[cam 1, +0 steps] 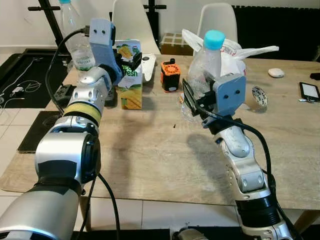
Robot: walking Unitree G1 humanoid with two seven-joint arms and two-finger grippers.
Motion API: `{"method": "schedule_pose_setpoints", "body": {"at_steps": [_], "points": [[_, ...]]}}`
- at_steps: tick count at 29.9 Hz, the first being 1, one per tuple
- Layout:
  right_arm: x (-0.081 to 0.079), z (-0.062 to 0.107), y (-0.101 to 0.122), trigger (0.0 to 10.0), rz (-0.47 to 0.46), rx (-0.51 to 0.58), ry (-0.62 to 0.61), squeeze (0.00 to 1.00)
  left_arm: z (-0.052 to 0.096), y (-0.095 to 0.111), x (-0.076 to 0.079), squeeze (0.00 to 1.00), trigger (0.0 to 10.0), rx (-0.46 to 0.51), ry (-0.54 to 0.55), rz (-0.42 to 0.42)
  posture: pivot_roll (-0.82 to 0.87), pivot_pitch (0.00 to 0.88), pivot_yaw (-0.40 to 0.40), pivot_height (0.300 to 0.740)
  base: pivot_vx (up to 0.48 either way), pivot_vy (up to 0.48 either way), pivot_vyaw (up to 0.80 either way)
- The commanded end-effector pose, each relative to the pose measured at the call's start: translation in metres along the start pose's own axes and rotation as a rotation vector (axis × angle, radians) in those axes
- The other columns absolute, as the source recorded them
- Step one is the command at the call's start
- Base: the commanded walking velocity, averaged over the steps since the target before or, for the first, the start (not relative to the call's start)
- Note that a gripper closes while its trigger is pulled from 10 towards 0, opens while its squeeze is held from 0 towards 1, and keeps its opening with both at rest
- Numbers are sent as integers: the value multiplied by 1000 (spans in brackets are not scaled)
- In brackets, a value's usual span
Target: Restocking fridge
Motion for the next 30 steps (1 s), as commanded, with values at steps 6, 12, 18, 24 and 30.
{"method": "schedule_pose_setpoints", "body": {"at_steps": [6,12,18,24,30], "points": [[0,-2,5,10000,-2,18,4,0,-1,-38,4,0,10000,-136,128,-122,-31,72,-45,740,0,0,0],[0,-1,6,10000,0,19,3,0,1,-53,5,0,10000,-172,176,-111,-44,67,-45,740,0,0,0],[2,0,4,10000,3,15,-3,0,8,-65,-9,0,10000,-205,333,-78,-39,67,-45,740,0,0,0],[0,-1,5,10000,-1,20,1,0,13,-76,-15,0,10000,-234,393,30,-35,63,-46,740,0,0,0],[1,-1,5,10000,0,22,1,0,15,-87,-11,0,10000,-265,360,166,-32,61,-49,740,0,0,0]]}}
Point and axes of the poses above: a point about 5 cm out from each wrist's last joint towards the gripper, its own z axis pointing back from the gripper into the wrist, its own y axis along the axis of the wrist's last joint, x = y × z, the point moved 1 cm from there along -z, pointing out of the wrist towards the gripper, and after that the axes turned 14 degrees about z, right-handed, at the moved point
